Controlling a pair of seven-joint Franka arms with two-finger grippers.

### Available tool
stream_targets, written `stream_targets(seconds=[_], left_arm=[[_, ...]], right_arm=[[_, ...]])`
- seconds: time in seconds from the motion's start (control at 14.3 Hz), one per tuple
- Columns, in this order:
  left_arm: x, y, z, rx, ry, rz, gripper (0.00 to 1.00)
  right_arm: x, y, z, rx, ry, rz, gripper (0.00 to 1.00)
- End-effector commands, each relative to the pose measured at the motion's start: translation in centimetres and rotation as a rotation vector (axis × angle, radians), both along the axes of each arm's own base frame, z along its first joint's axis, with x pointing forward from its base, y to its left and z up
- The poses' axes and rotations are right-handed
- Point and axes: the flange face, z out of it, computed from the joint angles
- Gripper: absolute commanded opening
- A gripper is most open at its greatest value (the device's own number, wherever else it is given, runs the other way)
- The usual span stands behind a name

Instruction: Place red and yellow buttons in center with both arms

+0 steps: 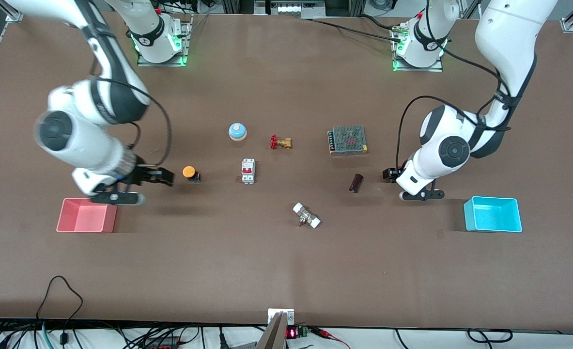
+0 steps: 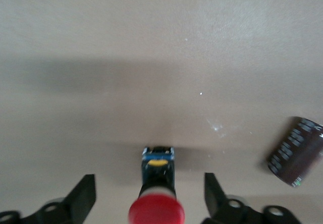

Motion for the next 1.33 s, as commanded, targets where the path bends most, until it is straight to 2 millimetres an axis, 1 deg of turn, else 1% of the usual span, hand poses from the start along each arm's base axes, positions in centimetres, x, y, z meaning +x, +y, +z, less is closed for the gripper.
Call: stream_targets(seconds=[0.0, 0.07, 0.21, 0.28, 0.35, 0.49, 0.56, 0.7, 0.77, 0.84, 0.91, 0.98, 1.05, 1.12, 1.19, 1.26], left_arm=[[1.5, 0.3, 7.2, 0.068, 0.025, -0.001, 1.00], [2.3, 0.9, 9.3, 0.078, 0.041, 0.005, 1.00], [3.9, 1.4, 14.6, 0.098, 0.070, 0.021, 1.00], [4.3, 1.6, 16.8, 0.106, 0.086, 0.026, 1.00], [4.5, 1.9, 19.4, 0.109, 0.096, 0.015, 1.00], [5.1, 2.6, 23.6, 0.085, 0.074, -0.078, 1.00], [5.1, 2.9, 25.7, 0.075, 0.062, -0.124, 1.00], [5.2, 4.0, 29.5, 0.060, 0.042, -0.183, 1.00], [5.2, 5.3, 31.0, 0.047, 0.038, -0.199, 1.00], [4.8, 6.4, 31.7, 0.025, 0.074, -0.231, 1.00], [4.6, 7.5, 31.8, 0.012, 0.104, -0.252, 1.00], [3.9, 7.8, 33.3, 0.009, 0.083, -0.245, 1.00], [2.8, 9.0, 35.6, 0.022, 0.033, -0.203, 1.00], [2.2, 10.0, 35.7, 0.006, -0.015, -0.168, 1.00], [0.1, 11.2, 36.5, -0.016, -0.082, -0.137, 1.00], [-1.6, 11.5, 36.3, -0.012, -0.140, -0.135, 1.00]], right_arm=[[0.3, -5.2, 5.2, -0.006, 0.014, 0.032, 1.00], [0.2, -7.1, 6.7, -0.013, 0.028, 0.035, 1.00], [-0.4, -10.5, 10.9, -0.001, 0.080, -0.004, 1.00], [-0.9, -12.2, 12.5, -0.007, 0.107, -0.027, 1.00], [-1.6, -13.9, 14.5, -0.013, 0.108, -0.026, 1.00], [-3.0, -15.4, 17.0, -0.028, 0.097, 0.037, 1.00], [-3.7, -16.1, 17.7, -0.032, 0.098, 0.032, 1.00], [-4.8, -15.6, 17.6, -0.030, 0.161, 0.025, 1.00], [-5.4, -15.0, 18.1, -0.033, 0.161, 0.030, 1.00], [-5.7, -14.7, 18.2, -0.034, 0.160, 0.033, 1.00], [-5.9, -14.8, 18.2, -0.033, 0.169, 0.032, 1.00], [-6.0, -14.2, 18.1, -0.033, 0.165, 0.053, 1.00], [-6.0, -13.7, 18.2, -0.032, 0.160, 0.063, 1.00], [-6.0, -13.6, 18.2, -0.036, 0.160, 0.065, 1.00], [-6.1, -13.6, 18.2, -0.037, 0.166, 0.067, 1.00], [-6.6, -13.6, 18.3, -0.037, 0.170, 0.065, 1.00]])
